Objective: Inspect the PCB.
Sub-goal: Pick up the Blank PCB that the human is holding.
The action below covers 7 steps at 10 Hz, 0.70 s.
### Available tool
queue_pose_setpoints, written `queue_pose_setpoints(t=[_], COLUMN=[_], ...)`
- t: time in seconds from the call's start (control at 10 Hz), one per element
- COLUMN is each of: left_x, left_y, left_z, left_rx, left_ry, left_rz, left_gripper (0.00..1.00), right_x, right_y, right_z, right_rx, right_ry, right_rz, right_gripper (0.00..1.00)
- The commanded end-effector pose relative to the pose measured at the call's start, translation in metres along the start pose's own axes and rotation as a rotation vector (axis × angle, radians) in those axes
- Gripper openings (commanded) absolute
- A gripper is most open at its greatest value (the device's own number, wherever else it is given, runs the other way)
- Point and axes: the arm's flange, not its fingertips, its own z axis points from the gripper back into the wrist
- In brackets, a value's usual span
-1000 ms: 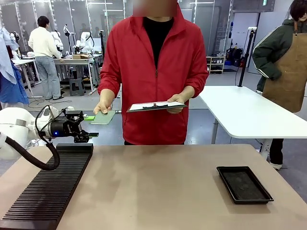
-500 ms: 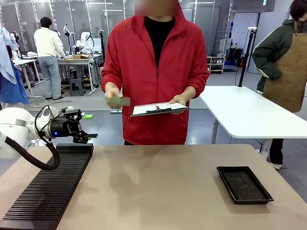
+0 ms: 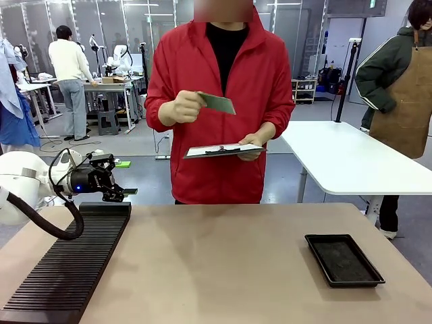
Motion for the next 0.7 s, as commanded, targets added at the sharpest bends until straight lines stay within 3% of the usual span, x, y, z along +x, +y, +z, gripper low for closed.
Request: queue_pose_setpoints(t=[0.0, 0.5, 0.6], left_x=[0.000, 0.000, -0.015], left_y=[0.001, 0.000, -0.015], left_z=[0.000, 0.000, 0.012], left_rx=[0.005, 0.000, -0.006], left_ry=[-0.004, 0.000, -0.028], left_rz=[0.003, 0.000, 0.026], left_gripper=[1.00, 1.00, 1.00], right_x=[0.000, 0.000, 0.000], right_y=[0.001, 0.001, 0.001], right_z=[0.001, 0.001, 0.001], right_rx=[0.010, 0.010, 0.010], right_ry=[-0.004, -0.004, -0.004], right_rz=[0.007, 0.007, 0.007], right_gripper=[1.00, 1.00, 1.00])
